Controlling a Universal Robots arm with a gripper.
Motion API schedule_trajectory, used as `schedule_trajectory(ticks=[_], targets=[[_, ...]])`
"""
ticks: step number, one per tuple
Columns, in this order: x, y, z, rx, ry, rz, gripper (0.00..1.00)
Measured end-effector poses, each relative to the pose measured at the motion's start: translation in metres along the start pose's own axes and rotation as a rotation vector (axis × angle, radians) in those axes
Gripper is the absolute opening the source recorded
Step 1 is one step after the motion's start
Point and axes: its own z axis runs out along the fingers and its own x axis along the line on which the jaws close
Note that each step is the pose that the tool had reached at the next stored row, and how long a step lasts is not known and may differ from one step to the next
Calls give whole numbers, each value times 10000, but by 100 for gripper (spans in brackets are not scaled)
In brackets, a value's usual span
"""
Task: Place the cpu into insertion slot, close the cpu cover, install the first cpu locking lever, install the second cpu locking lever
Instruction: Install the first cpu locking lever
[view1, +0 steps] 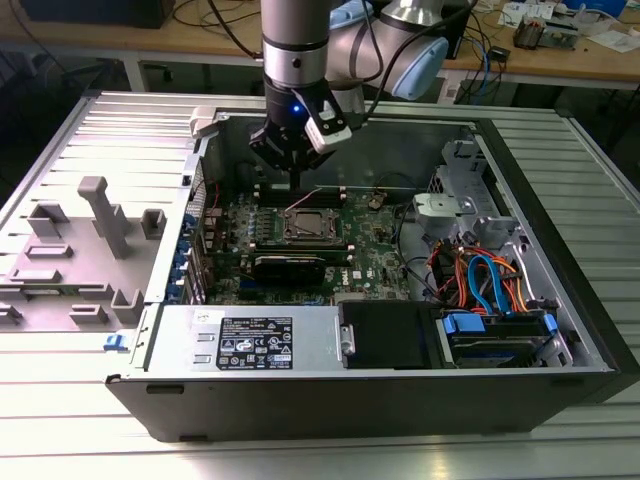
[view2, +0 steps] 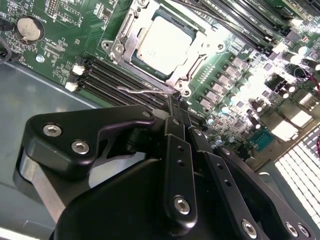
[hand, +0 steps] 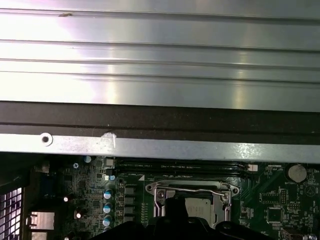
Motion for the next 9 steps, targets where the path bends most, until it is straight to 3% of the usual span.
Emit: schedule_trajectory(ticks=[9], targets=[[-5, 0, 23, 1, 0, -21, 11]])
